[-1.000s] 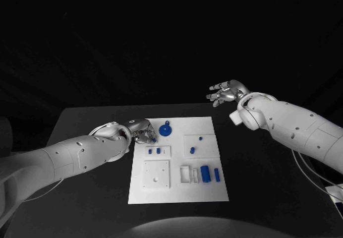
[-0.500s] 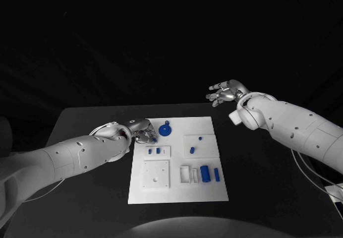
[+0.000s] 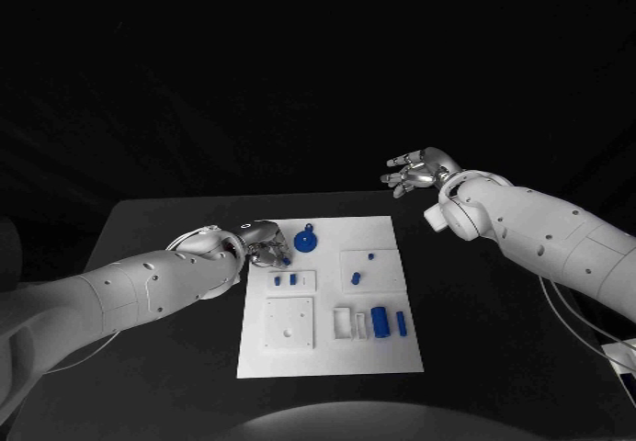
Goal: Assemble the parts on the task board
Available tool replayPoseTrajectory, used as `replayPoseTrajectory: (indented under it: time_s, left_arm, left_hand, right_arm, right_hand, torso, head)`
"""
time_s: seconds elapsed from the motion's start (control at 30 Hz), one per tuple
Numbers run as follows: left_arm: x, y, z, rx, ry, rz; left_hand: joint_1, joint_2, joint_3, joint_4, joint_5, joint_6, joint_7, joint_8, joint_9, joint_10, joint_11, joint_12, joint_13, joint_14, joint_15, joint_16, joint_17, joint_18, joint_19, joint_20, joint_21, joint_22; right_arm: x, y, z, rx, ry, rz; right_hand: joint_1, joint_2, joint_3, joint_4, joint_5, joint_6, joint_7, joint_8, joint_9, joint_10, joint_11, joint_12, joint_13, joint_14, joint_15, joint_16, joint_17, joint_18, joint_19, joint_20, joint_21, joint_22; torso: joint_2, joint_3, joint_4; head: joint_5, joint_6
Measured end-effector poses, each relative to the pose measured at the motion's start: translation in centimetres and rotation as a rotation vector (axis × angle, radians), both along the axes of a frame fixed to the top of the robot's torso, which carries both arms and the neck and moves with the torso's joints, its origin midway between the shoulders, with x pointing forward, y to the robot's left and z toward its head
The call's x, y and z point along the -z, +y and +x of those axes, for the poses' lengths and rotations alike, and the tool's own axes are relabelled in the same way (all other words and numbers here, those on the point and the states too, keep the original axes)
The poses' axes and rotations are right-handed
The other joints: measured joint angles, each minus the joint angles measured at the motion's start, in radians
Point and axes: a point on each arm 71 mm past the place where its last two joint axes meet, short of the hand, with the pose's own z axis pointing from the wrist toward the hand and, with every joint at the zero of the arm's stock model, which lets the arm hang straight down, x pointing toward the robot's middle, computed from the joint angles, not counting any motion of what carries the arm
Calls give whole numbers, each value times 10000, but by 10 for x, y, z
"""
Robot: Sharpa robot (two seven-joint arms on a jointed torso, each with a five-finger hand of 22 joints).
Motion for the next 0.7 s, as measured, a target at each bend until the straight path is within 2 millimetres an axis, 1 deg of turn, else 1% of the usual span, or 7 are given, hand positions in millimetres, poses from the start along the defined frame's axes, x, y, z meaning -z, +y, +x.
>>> replayPoseTrajectory:
  time_s: [0.4,0.7]
  left_arm:
    - [1,-1,1,-45,89,73]
    - [1,-4,1,-37,118,78]
  left_hand:
    - [-2,5,0,0,0,31,32,33,-3,0,0,0,0,0,0,0,-1,-1,0,0,0,-2]
    - [-6,88,0,0,0,14,49,30,-1,0,0,0,0,0,0,0,-2,-4,0,0,0,-2]
  right_arm:
    - [0,0,0,7,1,-3]
    - [0,0,0,-4,13,-3]
  right_hand:
    - [0,0,0,0,0,0,0,0,0,0,0,0,-14,0,0,0,-16,0,0,0,0,-65]
    - [0,0,0,0,0,0,0,0,0,0,0,0,-13,0,0,0,-16,1,0,0,0,-64]
  torso:
    - [1,-2,-1]
    - [3,-7,1]
  head:
    - [-41,15]
    - [-66,15]
